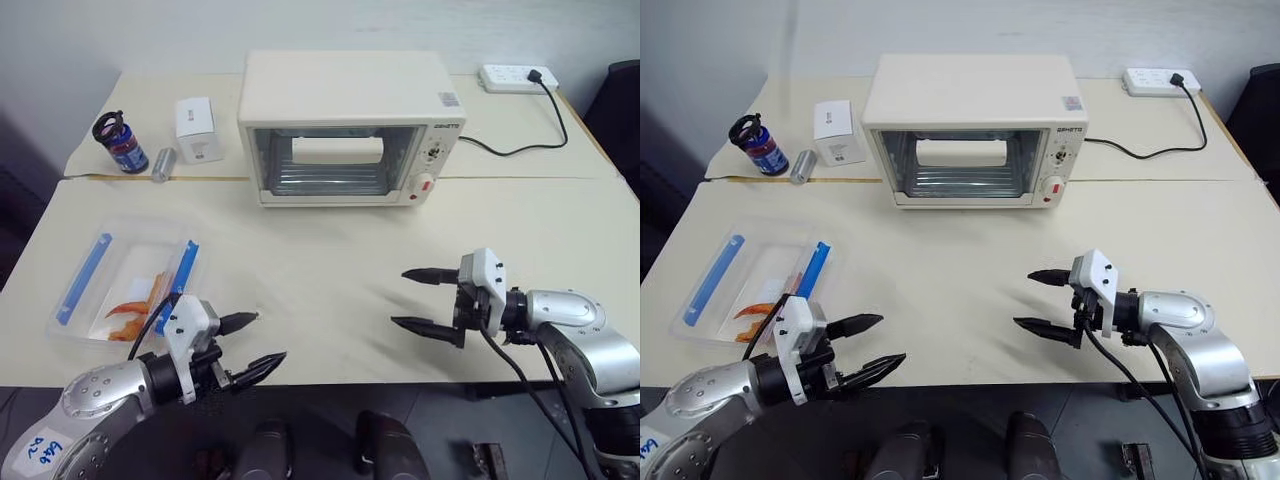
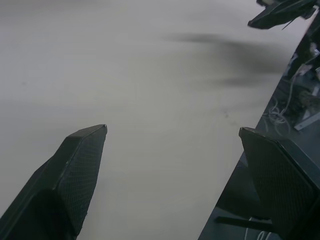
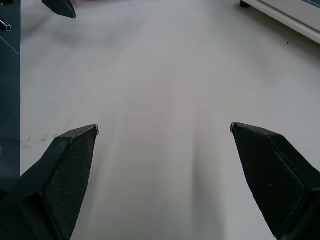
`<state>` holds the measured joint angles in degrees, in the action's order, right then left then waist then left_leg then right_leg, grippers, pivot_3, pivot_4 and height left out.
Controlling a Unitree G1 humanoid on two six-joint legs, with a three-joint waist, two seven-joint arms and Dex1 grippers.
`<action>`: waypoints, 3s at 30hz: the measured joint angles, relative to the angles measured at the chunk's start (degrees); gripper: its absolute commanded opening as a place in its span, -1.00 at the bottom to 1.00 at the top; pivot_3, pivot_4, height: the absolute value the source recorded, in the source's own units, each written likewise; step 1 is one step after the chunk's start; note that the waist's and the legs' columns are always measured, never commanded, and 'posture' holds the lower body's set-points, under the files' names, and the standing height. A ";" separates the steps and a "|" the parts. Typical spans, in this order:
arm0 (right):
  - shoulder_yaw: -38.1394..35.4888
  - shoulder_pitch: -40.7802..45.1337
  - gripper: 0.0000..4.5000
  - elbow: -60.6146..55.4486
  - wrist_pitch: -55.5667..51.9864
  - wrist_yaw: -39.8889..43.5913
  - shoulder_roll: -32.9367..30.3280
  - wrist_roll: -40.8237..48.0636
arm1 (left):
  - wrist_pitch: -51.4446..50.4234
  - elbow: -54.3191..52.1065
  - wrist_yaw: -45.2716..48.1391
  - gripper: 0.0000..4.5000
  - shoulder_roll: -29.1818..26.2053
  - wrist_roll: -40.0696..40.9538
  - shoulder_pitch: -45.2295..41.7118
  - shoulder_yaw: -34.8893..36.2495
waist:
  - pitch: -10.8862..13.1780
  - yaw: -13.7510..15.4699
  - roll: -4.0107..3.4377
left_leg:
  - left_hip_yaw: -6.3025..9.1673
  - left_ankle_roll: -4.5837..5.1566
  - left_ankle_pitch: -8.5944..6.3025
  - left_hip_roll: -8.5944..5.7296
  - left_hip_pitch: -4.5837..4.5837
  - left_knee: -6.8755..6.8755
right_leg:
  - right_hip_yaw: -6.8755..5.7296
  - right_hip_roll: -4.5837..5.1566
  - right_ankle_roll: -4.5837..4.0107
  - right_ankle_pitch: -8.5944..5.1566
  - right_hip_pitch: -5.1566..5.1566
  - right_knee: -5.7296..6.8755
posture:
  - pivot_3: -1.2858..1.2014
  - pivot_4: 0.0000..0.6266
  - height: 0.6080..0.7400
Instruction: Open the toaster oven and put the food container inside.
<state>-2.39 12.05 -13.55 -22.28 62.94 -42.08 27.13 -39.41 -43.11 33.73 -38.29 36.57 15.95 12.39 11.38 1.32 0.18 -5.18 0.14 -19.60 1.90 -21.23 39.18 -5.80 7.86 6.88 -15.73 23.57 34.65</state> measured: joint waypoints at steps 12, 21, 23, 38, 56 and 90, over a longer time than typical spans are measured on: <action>1.27 0.41 0.97 0.11 -0.53 -0.75 0.53 0.03 | 1.43 2.09 -3.30 1.00 3.02 -3.02 -4.98 -1.66 | -0.01 -0.13 0.01 | -0.04 0.00 -0.01 0.01 -0.02 0.00 | -0.03 -0.02 0.01 0.01 0.00 0.21 | 0.03 -0.52 1.00; 1.33 1.31 0.97 0.06 -3.88 -2.82 1.86 1.42 | -0.89 1.43 -3.60 1.00 3.67 0.83 -5.51 -0.77 | -0.01 -0.16 0.01 | -0.03 0.00 -0.01 0.03 -0.02 0.00 | -0.01 -0.01 0.01 0.01 0.01 0.22 | 0.03 -0.52 1.00; 1.31 3.82 0.97 0.16 -5.81 -3.95 3.16 3.20 | -2.54 0.09 -3.64 1.00 3.41 5.04 -6.11 1.25 | -0.01 -0.38 0.01 | 0.01 -0.01 -0.01 0.08 0.00 0.00 | 0.02 -0.01 0.01 0.01 0.02 0.24 | 0.03 -0.52 1.00; 4.74 35.98 0.97 29.49 -4.40 -11.59 17.62 -2.75 | -10.32 10.20 0.15 1.00 -22.55 34.77 -25.63 20.78 | 0.01 -1.90 0.01 | -0.07 -0.14 0.01 0.04 -0.16 -0.04 | 0.02 -0.17 -0.04 -0.02 0.19 0.33 | 0.03 -0.52 1.00; 3.29 37.95 0.97 28.64 -0.64 -3.37 20.09 -1.04 | -6.78 15.71 6.15 1.00 -22.78 22.06 -28.92 16.27 | 0.02 -3.03 0.01 | -0.13 -0.30 -0.01 0.17 -0.23 -0.08 | 0.05 -0.29 -0.04 -0.02 0.33 0.39 | 0.03 -0.52 1.00; 2.23 33.66 0.97 24.86 -5.31 -0.41 18.95 0.24 | -4.30 22.93 7.35 1.00 -20.39 13.80 -39.66 10.16 | 0.02 -3.08 0.01 | -0.27 -0.34 0.01 0.19 -0.28 -0.10 | 0.14 -0.32 -0.04 -0.02 0.51 0.49 | 0.03 -0.52 1.00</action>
<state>-0.17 45.72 11.31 -27.59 62.53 -23.13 27.37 -43.72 -20.18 41.08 -58.68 50.38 -23.71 22.54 11.40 -1.75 0.20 -5.44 -0.19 -19.59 2.09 -21.51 39.08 -5.66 7.54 6.84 -15.75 24.08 35.14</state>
